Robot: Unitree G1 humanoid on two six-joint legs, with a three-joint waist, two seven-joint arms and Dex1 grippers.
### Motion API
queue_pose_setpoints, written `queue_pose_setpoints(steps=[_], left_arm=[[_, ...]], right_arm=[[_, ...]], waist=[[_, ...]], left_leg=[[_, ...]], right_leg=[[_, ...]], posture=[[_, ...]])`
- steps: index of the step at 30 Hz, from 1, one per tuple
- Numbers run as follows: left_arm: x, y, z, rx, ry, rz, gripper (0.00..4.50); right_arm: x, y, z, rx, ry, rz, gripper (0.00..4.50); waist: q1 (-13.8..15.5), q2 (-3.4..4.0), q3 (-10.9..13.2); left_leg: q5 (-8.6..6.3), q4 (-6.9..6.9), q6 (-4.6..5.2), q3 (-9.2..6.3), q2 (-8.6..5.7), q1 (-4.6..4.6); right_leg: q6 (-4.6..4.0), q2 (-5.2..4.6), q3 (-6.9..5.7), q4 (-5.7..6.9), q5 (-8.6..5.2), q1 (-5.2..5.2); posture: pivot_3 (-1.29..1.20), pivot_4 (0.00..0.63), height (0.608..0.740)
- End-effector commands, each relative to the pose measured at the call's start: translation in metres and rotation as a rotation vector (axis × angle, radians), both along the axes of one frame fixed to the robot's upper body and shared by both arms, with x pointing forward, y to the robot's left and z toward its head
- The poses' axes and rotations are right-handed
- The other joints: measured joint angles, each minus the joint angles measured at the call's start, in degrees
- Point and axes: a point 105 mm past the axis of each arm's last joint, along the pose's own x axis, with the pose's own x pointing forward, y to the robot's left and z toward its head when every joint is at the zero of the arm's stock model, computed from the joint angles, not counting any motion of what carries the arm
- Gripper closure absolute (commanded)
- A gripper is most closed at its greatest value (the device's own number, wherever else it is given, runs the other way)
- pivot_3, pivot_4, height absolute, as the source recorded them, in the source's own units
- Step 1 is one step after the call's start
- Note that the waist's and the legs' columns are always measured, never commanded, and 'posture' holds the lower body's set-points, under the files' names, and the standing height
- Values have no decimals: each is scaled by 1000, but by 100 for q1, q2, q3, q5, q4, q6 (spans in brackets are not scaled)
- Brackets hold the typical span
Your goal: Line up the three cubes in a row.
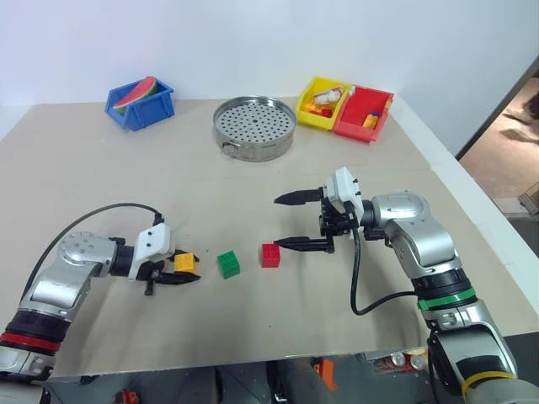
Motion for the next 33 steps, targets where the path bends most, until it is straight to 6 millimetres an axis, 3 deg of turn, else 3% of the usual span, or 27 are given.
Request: queue_pose_setpoints(steps=[1, 20, 31, 33], left_arm=[[-7, -12, 5, -9, 5, -77, 3134], [-8, 20, 13, 54, -9, -8, 3134], [-13, 15, -1, 99, 11, -52, 3134], [-8, 18, -4, 128, -4, -33, 2103]], right_arm=[[-2, 0, 12, 15, -58, 5, 0], [-6, -5, 6, -7, -62, -4, 0], [-5, -3, 4, -16, -70, 7, 0], [-5, -3, 4, -16, -70, 7, 0]], waist=[[-3, 0, 0], [-17, 0, 0], [-17, 0, 0], [-15, 0, 0]], left_leg=[[0, 0, 0, 0, 0, 0], [0, -1, 1, -5, 10, 6], [0, -1, 1, -2, 9, 6], [0, -1, 1, -2, 9, 7]], right_leg=[[0, 0, 0, 0, 0, 0], [-2, 12, -5, 4, 0, -1], [-3, 12, -2, 4, -1, -1], [-3, 11, -1, 4, -1, -1]], posture=[[0, 150, 740], [0, 150, 740], [0, 150, 740], [0, 150, 740]])
